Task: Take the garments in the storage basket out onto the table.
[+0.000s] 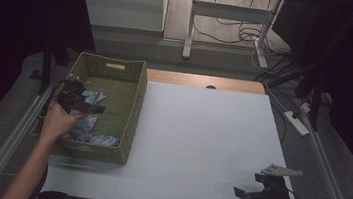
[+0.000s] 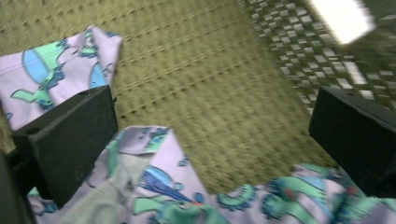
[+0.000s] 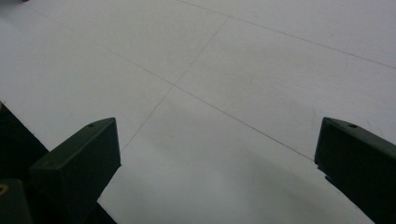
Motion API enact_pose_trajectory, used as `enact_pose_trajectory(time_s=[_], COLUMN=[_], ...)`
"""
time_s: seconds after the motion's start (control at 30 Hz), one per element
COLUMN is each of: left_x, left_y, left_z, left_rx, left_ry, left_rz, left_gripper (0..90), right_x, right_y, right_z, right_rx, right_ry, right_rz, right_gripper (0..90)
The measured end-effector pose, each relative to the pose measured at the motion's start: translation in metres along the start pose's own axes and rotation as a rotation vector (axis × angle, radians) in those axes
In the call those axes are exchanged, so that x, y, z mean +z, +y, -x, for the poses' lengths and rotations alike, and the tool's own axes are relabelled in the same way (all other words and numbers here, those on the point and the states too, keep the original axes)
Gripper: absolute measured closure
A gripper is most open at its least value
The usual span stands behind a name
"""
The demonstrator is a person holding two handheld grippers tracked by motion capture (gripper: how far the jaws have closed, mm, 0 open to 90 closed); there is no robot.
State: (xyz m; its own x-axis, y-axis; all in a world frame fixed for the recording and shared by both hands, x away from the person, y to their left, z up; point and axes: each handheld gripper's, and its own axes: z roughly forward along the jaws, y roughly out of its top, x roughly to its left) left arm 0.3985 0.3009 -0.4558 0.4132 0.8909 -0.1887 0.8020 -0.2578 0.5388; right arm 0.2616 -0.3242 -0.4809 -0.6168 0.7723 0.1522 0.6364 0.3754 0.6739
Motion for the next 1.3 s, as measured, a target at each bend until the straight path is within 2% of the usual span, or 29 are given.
enact_pose_trajectory(time_s=[0.17, 0.2, 0.23, 0.27, 0.3, 0.33, 0.43, 0.5, 0.57, 0.63, 0.7, 0.73, 0.8, 0.87, 0.9, 0.93, 1.03, 1.13, 1.23, 1.27, 1.3], left_x=[0.015, 0.015, 0.021, 0.024, 0.024, 0.030, 0.037, 0.043, 0.048, 0.050, 0.050, 0.048, 0.046, 0.046, 0.046, 0.044, 0.039, 0.030, 0.022, 0.022, 0.016], left_y=[0.003, 0.003, 0.003, 0.003, 0.003, 0.003, 0.002, 0.000, -0.003, -0.003, -0.005, -0.005, -0.005, -0.007, -0.007, -0.006, -0.002, 0.002, 0.006, 0.006, 0.009], left_z=[-0.013, -0.013, -0.016, -0.017, -0.017, -0.020, -0.026, -0.030, -0.032, -0.031, -0.029, -0.028, -0.029, -0.031, -0.031, -0.031, -0.028, -0.025, -0.019, -0.019, -0.016], left_rx=[-0.013, -0.013, -0.018, -0.021, -0.021, -0.032, -0.062, -0.098, -0.117, -0.114, -0.116, -0.113, -0.123, -0.145, -0.145, -0.162, -0.150, -0.142, -0.103, -0.103, -0.083], left_ry=[0.032, 0.032, 0.038, 0.039, 0.039, 0.041, 0.042, 0.039, 0.043, 0.054, 0.057, 0.074, 0.063, 0.043, 0.043, 0.013, -0.013, -0.059, -0.072, -0.072, -0.086], left_rz=[-0.077, -0.077, -0.116, -0.135, -0.135, -0.178, -0.233, -0.285, -0.337, -0.376, -0.402, -0.403, -0.400, -0.409, -0.409, -0.407, -0.357, -0.271, -0.205, -0.205, -0.164], left_gripper=[2.8, 3.5, 4.1, 4.8, 5.2, 5.3, 6.1, 7.0, 9.3, 17.7, 35.4, 42.1, 64.1, 75.9, 78.5, 82.7, 83.7, 84.4, 84.6, 84.6, 84.7], right_x=[0.000, 0.000, 0.000, 0.000, 0.000, 0.000, 0.000, 0.000, 0.000, 0.000, -0.001, -0.001, -0.001, 0.000, 0.000, 0.000, 0.000, 0.000, 0.000, 0.000, 0.000], right_y=[0.000, 0.000, 0.000, 0.000, 0.000, 0.000, 0.000, 0.000, 0.000, 0.000, 0.000, 0.000, 0.000, 0.000, 0.000, 0.000, 0.000, 0.000, 0.000, 0.000, 0.000], right_z=[0.000, 0.000, 0.000, 0.000, 0.000, 0.000, 0.000, 0.000, 0.000, 0.000, 0.000, 0.000, 0.000, 0.000, 0.000, 0.000, -0.001, -0.001, -0.001, -0.001, 0.000], right_rx=[-0.002, -0.002, -0.003, -0.003, -0.003, -0.004, -0.005, -0.007, -0.007, -0.007, -0.008, -0.008, -0.008, -0.009, -0.010, -0.010, -0.008, -0.008, -0.008, -0.008, -0.007], right_ry=[0.003, 0.003, 0.003, 0.004, 0.004, 0.004, 0.005, 0.006, 0.008, 0.010, 0.013, 0.014, 0.014, 0.014, 0.014, 0.012, 0.011, 0.010, 0.010, 0.010, 0.011], right_rz=[-0.002, -0.003, -0.003, -0.002, -0.002, -0.003, -0.003, -0.002, 0.002, 0.002, 0.002, 0.003, 0.003, 0.002, 0.001, -0.001, -0.001, -0.003, -0.003, -0.003, -0.003], right_gripper=[0.4, 0.4, 0.4, 0.4, 0.4, 0.4, 0.4, 0.4, 0.4, 0.4, 0.4, 0.4, 0.4, 0.4, 0.4, 0.4, 0.4, 0.4, 0.4, 0.4, 0.4])
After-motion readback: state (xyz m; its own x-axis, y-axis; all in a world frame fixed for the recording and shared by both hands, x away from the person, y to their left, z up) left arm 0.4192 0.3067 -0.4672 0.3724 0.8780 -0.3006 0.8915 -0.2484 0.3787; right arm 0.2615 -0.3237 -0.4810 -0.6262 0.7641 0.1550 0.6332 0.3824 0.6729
